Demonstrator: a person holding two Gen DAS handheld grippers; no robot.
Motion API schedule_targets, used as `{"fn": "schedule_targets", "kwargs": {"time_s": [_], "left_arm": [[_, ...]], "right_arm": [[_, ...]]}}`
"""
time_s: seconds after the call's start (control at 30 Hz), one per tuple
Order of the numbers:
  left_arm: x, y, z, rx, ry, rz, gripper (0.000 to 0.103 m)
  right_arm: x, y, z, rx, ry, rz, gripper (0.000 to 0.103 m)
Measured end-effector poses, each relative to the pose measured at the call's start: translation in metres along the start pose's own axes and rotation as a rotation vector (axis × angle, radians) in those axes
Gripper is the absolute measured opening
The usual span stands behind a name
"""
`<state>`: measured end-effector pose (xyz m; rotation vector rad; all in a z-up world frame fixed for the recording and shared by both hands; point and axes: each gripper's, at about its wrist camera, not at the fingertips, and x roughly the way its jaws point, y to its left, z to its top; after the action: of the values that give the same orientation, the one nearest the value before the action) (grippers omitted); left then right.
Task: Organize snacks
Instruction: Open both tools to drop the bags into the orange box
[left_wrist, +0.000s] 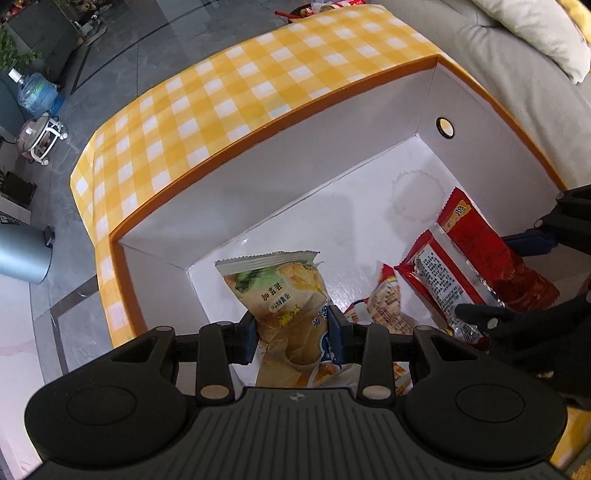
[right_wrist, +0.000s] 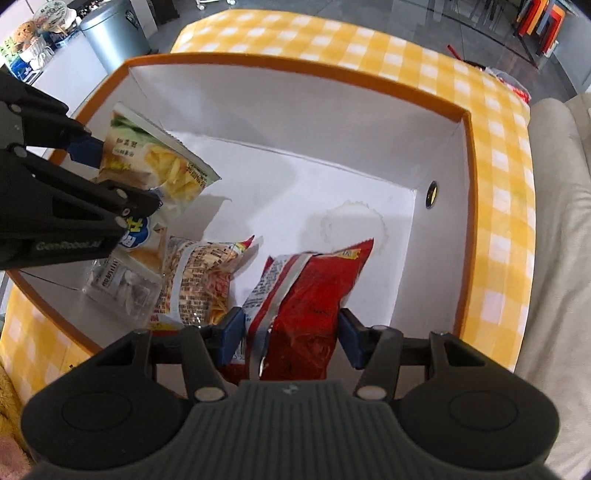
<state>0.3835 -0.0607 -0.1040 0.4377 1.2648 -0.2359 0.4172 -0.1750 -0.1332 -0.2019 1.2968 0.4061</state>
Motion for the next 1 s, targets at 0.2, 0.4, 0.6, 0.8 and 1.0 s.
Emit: {"fn": "schedule_targets", "kwargs": {"time_s": [0.2, 0.4, 0.6, 0.8, 1.0], "left_arm": [[0.001, -0.004, 0.0, 0.016, 0.001, 0.013, 0.044], [-0.006, -0.006, -0.005, 0.055, -0.003, 0.061, 0.052], [-0.024, -0.008, -0.011, 0.074, -0.05, 0.105, 0.068], [-0.049, -0.009, -0.018, 0.081, -0.103, 0.125, 0.074], [-0.082, -0.002, -0.031, 0.001, -0.201, 0.09, 0.074]], "right_arm": [[0.002, 0.004, 0.002, -0.014, 0.021, -0.014, 0.054], [-0.005, 0.008, 0.002, -0.021, 0.013, -0.023, 0.062], [-0.02, 0.013, 0.002, -0.011, -0.013, -0.032, 0.081], [-0.039, 0.018, 0.002, -0.02, -0.039, -0.049, 0.087], [-0.064, 0.025, -0.007, -0.019, -0.089, -0.067, 0.09]]}}
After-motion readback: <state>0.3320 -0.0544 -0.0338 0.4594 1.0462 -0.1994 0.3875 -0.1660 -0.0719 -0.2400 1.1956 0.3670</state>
